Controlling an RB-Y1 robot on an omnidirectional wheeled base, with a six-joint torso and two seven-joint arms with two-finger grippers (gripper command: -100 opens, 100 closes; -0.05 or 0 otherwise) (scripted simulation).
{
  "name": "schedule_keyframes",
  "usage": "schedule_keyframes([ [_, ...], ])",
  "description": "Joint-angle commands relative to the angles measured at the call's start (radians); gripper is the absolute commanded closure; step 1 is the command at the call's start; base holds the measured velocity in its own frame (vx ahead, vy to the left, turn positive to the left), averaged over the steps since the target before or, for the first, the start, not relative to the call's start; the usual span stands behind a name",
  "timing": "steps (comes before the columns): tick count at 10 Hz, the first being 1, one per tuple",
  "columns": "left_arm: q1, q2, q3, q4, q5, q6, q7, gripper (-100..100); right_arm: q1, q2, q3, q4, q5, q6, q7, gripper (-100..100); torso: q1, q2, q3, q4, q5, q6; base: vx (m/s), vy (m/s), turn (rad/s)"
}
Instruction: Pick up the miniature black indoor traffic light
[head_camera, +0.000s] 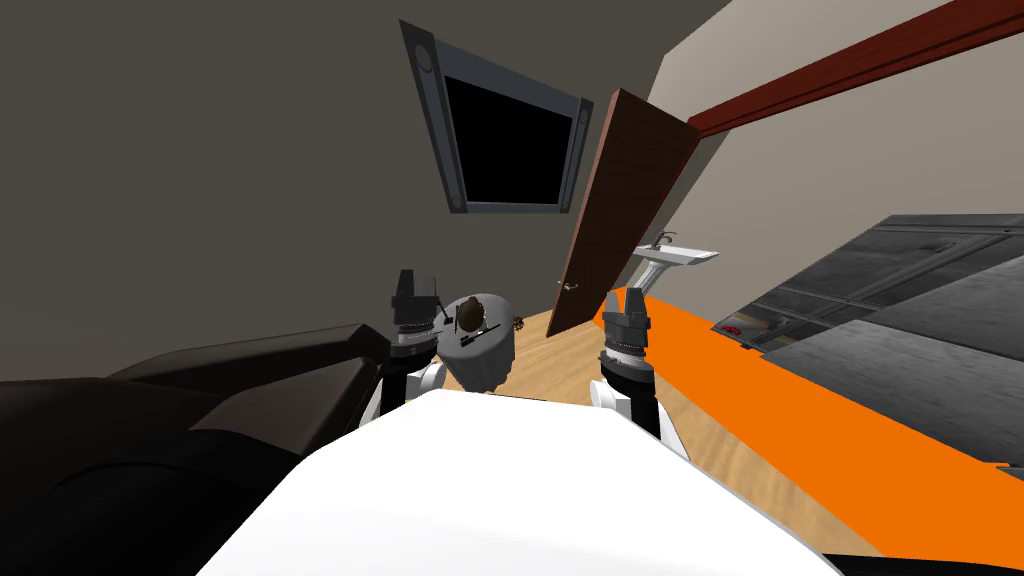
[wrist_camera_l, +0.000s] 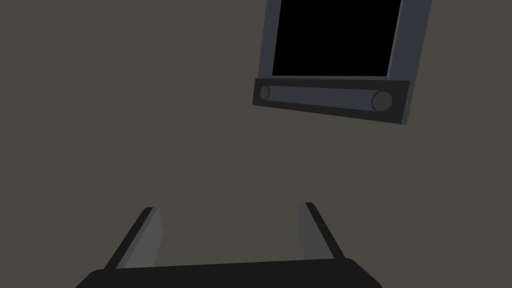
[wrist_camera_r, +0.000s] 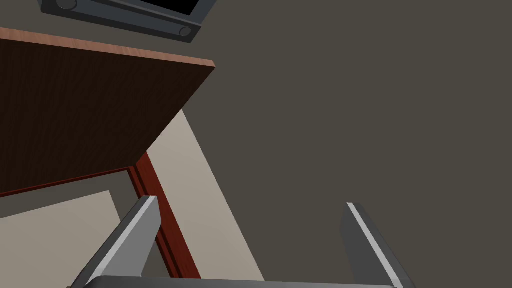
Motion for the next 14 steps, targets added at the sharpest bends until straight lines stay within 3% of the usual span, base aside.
schedule_keyframes([
  [1,-0.023,0.034,0.012,0.027,0.0,0.045,0.003,-100,0.0,0.0,0.0,0.0,0.0,0.0,0.0,0,0.0,0.0,0.0,0.0,0.0,0.0,0.0,-0.059,0.046],
  [5,-0.077,0.076,0.039,0.094,-0.001,0.147,0.012,-100,0.0,0.0,0.0,0.0,0.0,0.0,0.0,0,-0.007,0.0,0.0,0.0,-0.002,0.0,0.0,-0.11,0.045],
  [9,-0.112,0.091,0.055,0.141,-0.001,0.221,0.019,-100,0.0,0.0,0.0,0.0,0.0,0.0,0.0,0,-0.006,-0.001,-0.001,0.0,-0.001,0.0,0.004,-0.08,0.032],
  [13,-0.169,0.106,0.083,0.224,-0.001,0.341,0.033,-100,0.0,0.0,0.0,0.0,0.0,0.0,0.0,0,-0.005,0.0,0.0,0.0,-0.001,0.0,0.003,-0.079,0.047],
  [14,-0.169,0.106,0.083,0.224,-0.001,0.341,0.033,-100,0.0,0.0,0.0,0.0,0.0,0.0,0.0,0,-0.005,-0.001,-0.001,0.0,-0.001,0.0,0.017,-0.061,0.022],
])
